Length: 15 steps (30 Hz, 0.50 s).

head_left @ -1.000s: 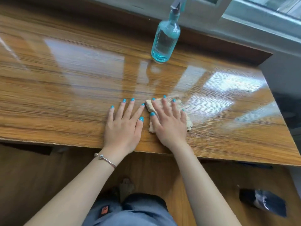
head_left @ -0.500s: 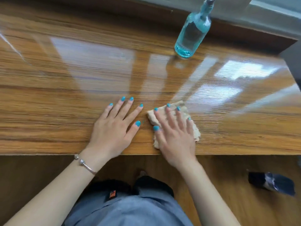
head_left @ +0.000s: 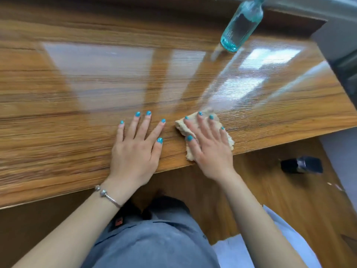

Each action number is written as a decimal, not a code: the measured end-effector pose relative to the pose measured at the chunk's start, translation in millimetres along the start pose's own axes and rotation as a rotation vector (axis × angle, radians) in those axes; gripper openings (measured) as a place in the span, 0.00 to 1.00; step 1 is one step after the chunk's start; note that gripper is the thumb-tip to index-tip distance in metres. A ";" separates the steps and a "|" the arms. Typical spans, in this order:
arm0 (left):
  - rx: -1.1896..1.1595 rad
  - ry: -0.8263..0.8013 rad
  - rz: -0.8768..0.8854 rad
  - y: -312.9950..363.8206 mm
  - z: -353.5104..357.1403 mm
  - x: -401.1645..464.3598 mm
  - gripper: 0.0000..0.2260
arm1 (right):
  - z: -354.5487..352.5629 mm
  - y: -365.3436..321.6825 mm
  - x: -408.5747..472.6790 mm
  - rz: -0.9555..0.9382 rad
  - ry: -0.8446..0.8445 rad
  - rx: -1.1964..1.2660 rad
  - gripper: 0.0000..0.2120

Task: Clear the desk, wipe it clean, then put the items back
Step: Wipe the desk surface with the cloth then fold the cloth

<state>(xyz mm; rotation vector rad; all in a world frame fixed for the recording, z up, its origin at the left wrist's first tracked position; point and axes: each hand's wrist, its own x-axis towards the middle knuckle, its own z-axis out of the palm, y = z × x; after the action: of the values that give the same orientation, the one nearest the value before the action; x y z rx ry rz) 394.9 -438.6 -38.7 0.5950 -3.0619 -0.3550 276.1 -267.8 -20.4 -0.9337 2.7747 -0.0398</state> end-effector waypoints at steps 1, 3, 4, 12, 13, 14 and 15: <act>-0.010 0.005 0.005 1.4 0.7 1.3 0.23 | -4.7 28.8 5.6 0.104 0.001 0.010 0.23; -0.019 0.007 -0.004 3.7 1.6 2.4 0.24 | -17.6 77.1 19.3 0.377 -0.009 0.044 0.24; -0.016 0.005 -0.008 4.1 1.8 2.3 0.24 | -21.9 85.5 24.1 0.490 0.002 0.057 0.25; 0.021 -0.026 -0.018 -4.4 -2.6 -0.1 0.25 | -8.2 -41.6 2.4 0.006 -0.038 0.068 0.27; 0.001 -0.029 -0.012 -3.8 -5.0 -0.5 0.26 | -13.1 -34.7 5.7 -0.006 -0.040 0.047 0.27; -0.054 -0.025 -0.011 -3.1 -8.4 -0.9 0.26 | -14.2 -26.7 8.8 -0.021 -0.021 0.012 0.27; -0.135 -0.020 -0.013 -2.9 -12.2 -2.0 0.26 | -13.0 -20.9 10.7 -0.044 -0.001 -0.016 0.27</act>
<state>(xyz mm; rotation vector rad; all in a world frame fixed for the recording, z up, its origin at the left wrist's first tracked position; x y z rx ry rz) 398.3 -443.2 -27.4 0.6092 -3.0230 -0.5656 277.5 -291.4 -7.8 -0.9981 2.7577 -0.0243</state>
